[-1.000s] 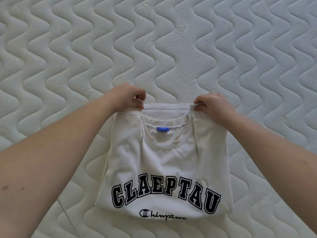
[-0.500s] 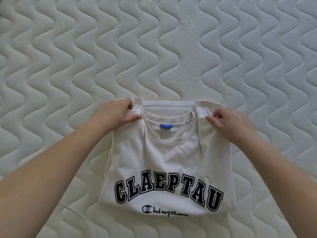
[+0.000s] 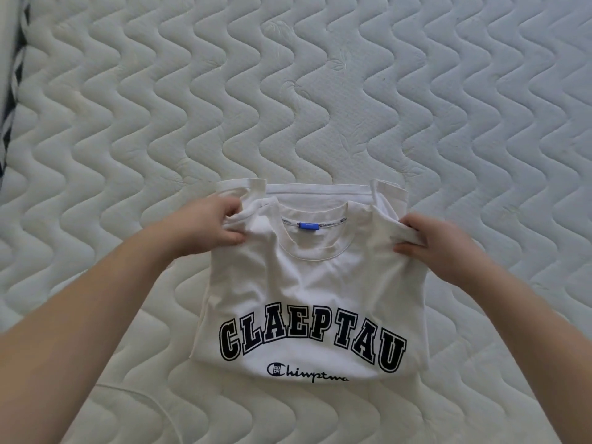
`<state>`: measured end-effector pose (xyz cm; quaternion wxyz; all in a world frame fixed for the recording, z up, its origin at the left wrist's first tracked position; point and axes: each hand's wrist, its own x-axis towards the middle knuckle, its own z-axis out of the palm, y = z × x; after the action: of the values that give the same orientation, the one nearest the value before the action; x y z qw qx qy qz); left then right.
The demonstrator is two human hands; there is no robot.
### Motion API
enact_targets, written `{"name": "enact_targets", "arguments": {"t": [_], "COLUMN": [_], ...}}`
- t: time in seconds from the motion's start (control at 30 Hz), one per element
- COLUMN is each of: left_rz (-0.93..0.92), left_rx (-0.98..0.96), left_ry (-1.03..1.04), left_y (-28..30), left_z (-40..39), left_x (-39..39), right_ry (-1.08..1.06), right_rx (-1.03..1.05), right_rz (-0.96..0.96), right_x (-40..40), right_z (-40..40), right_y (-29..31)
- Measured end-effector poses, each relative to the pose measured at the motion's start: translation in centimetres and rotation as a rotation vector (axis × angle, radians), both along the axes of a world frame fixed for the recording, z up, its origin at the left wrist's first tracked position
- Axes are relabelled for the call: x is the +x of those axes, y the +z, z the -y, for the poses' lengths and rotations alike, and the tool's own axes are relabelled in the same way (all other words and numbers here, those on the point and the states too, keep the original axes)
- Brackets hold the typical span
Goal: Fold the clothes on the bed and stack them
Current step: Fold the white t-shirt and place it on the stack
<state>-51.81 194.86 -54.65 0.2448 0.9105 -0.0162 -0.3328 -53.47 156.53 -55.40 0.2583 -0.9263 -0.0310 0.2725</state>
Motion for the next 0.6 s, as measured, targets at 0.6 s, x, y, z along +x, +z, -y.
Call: {"name": "enact_targets", "arguments": {"t": [0.6], "left_rz": [-0.011], "left_rx": [-0.143], "left_ry": [0.633], "left_y": [-6.7], "left_z": [-5.4], "left_x": [2.0], "right_ry": [-0.609], "right_rx": [0.125], "right_rz": [-0.008], "right_x": [3.9], "right_z": [2.0], "right_y": [-5.3]}}
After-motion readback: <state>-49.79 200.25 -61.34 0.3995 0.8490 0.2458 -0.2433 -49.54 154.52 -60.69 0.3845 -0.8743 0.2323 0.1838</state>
